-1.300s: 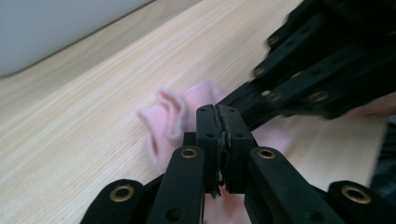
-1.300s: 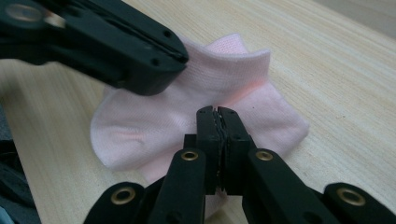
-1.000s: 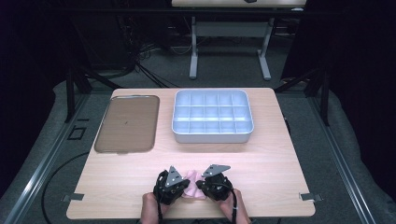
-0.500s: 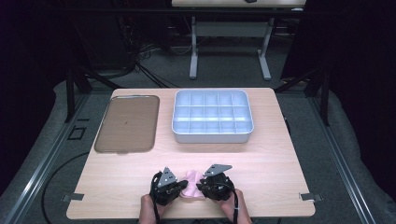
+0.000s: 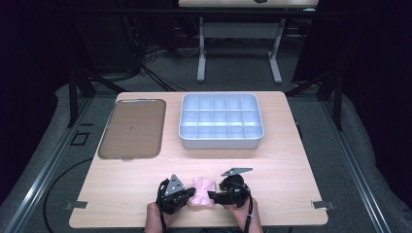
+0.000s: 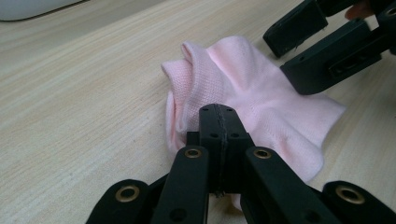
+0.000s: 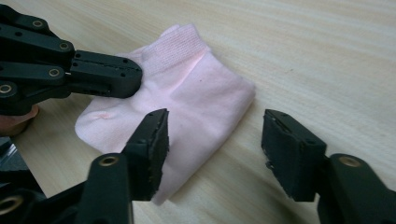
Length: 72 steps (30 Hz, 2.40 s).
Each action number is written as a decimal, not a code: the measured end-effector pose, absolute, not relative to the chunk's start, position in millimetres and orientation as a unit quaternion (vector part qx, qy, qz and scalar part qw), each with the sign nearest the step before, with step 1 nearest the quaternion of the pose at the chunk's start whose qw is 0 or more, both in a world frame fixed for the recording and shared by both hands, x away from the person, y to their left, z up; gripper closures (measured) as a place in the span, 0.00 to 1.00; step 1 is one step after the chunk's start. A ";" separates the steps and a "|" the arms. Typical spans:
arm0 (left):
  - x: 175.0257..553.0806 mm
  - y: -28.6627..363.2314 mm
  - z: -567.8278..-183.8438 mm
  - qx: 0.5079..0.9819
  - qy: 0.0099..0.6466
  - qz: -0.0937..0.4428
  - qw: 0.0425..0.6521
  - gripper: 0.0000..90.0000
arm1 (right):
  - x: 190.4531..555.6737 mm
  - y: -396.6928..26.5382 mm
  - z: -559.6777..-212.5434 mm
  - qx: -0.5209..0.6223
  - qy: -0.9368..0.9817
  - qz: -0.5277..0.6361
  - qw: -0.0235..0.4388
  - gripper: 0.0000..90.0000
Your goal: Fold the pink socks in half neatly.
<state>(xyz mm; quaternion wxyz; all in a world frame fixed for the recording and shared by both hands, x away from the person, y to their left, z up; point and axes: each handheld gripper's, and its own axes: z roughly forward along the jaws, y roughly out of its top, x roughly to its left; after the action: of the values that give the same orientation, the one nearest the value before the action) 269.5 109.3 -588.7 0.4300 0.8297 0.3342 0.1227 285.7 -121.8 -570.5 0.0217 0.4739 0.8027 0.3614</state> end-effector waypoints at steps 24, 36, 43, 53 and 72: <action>258.3 107.3 -577.2 0.845 0.315 0.164 0.399 0.95 | 277.0 -106.1 -570.9 0.466 0.817 0.330 0.078 0.75; 263.5 112.0 -585.6 0.842 0.322 0.130 0.412 1.00 | 279.0 -110.6 -573.0 0.475 0.808 0.343 0.057 0.89; 263.2 112.6 -586.7 0.839 0.328 0.126 0.417 1.00 | 280.0 -118.8 -576.3 0.483 0.795 0.367 0.027 0.95; 263.7 98.4 -585.3 0.842 0.323 0.128 0.412 1.00 | 273.9 -127.9 -565.7 0.477 0.798 0.366 0.040 0.95; 264.4 94.1 -584.6 0.844 0.323 0.125 0.409 1.00 | 270.2 -124.0 -544.3 0.454 0.806 0.378 0.050 0.95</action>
<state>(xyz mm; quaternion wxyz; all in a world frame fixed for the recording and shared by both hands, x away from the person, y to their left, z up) 264.4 94.1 -584.6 0.4089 0.8444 0.3229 0.1250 270.2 -124.0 -544.3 0.0496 0.4536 0.8057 0.3777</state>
